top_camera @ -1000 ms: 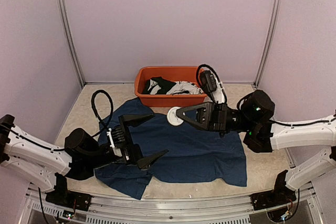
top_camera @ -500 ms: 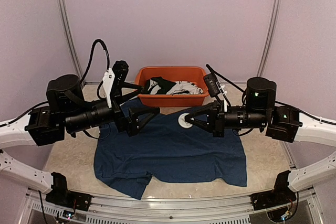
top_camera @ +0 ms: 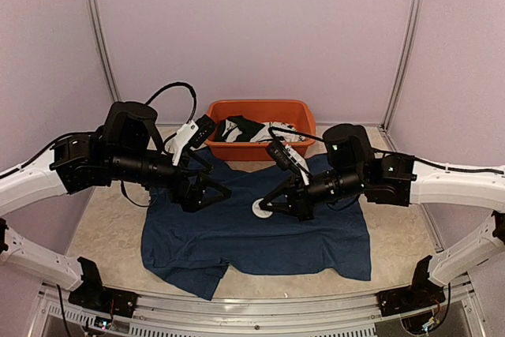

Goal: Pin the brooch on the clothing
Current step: Pass from the right arm to the left

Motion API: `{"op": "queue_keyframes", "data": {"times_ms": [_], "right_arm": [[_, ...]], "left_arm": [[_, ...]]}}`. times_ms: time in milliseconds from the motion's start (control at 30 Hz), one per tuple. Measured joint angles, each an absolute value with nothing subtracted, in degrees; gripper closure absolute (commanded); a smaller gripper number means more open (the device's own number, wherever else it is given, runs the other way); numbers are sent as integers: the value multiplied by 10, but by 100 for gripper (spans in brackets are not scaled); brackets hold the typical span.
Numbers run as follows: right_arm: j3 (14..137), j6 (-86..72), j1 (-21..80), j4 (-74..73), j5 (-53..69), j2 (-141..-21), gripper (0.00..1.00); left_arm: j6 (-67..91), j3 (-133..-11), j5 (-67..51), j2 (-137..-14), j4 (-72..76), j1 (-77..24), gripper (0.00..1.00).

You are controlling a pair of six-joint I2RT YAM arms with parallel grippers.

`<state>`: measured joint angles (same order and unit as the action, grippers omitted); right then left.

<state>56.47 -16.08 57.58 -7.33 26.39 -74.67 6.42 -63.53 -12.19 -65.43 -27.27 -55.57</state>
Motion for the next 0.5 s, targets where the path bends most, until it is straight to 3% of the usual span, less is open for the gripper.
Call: {"op": "queue_keyframes", "data": {"times_ms": [133,333,500], "right_arm": [[572,-168,576,-62,312,-777,100],[573,-186,576,-26,361,-780,100],[575,-196,575,3,377,-781,100]], "left_arm": [[46,-663,-154,-668,-306,-556,6],[29,-635,-205,-664,-305,-556,20],[25,-620,-241,-664,-301,-556,24]]}}
